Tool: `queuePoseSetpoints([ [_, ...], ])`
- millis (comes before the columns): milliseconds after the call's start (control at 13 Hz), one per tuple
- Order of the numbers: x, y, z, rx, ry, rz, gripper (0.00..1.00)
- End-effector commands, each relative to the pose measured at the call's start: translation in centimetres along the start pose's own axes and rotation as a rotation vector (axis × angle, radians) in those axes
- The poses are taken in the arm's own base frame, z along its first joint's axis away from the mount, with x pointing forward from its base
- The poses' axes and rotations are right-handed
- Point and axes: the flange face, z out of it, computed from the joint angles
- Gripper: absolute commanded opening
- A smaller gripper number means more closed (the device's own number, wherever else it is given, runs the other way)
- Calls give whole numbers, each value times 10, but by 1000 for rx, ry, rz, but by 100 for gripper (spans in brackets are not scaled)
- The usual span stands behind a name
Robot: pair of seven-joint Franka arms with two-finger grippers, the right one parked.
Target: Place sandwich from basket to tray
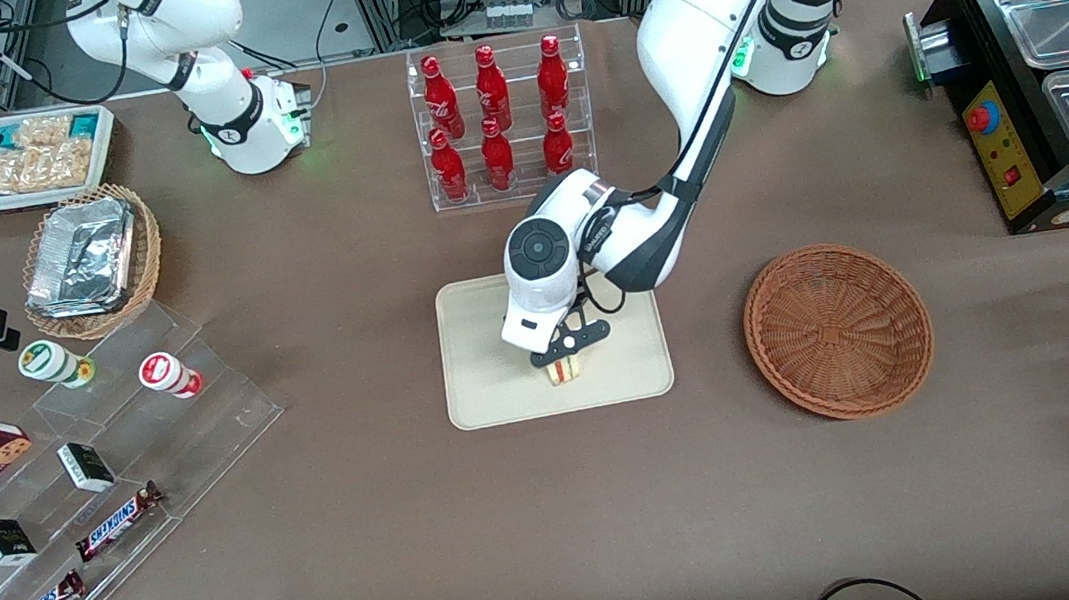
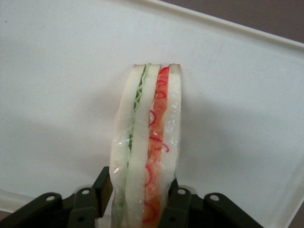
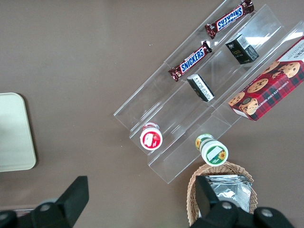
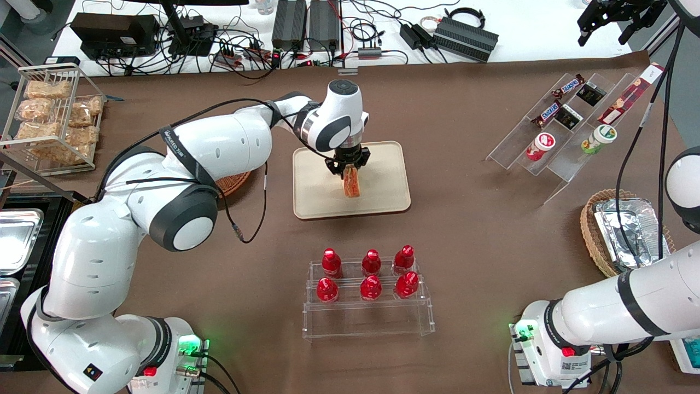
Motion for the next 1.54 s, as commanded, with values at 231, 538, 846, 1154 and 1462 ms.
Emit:
queuePoseSetpoints([
  [231,10,4,-94,-28,27,-6,100],
  [538,40,-38,-174,-20,55,-26,100],
  [846,83,-110,-209,1,44,11,100],
  [1154,115,-194,-215,23,26,92,100],
  [1462,107,-272,-230,21,30,190,100],
])
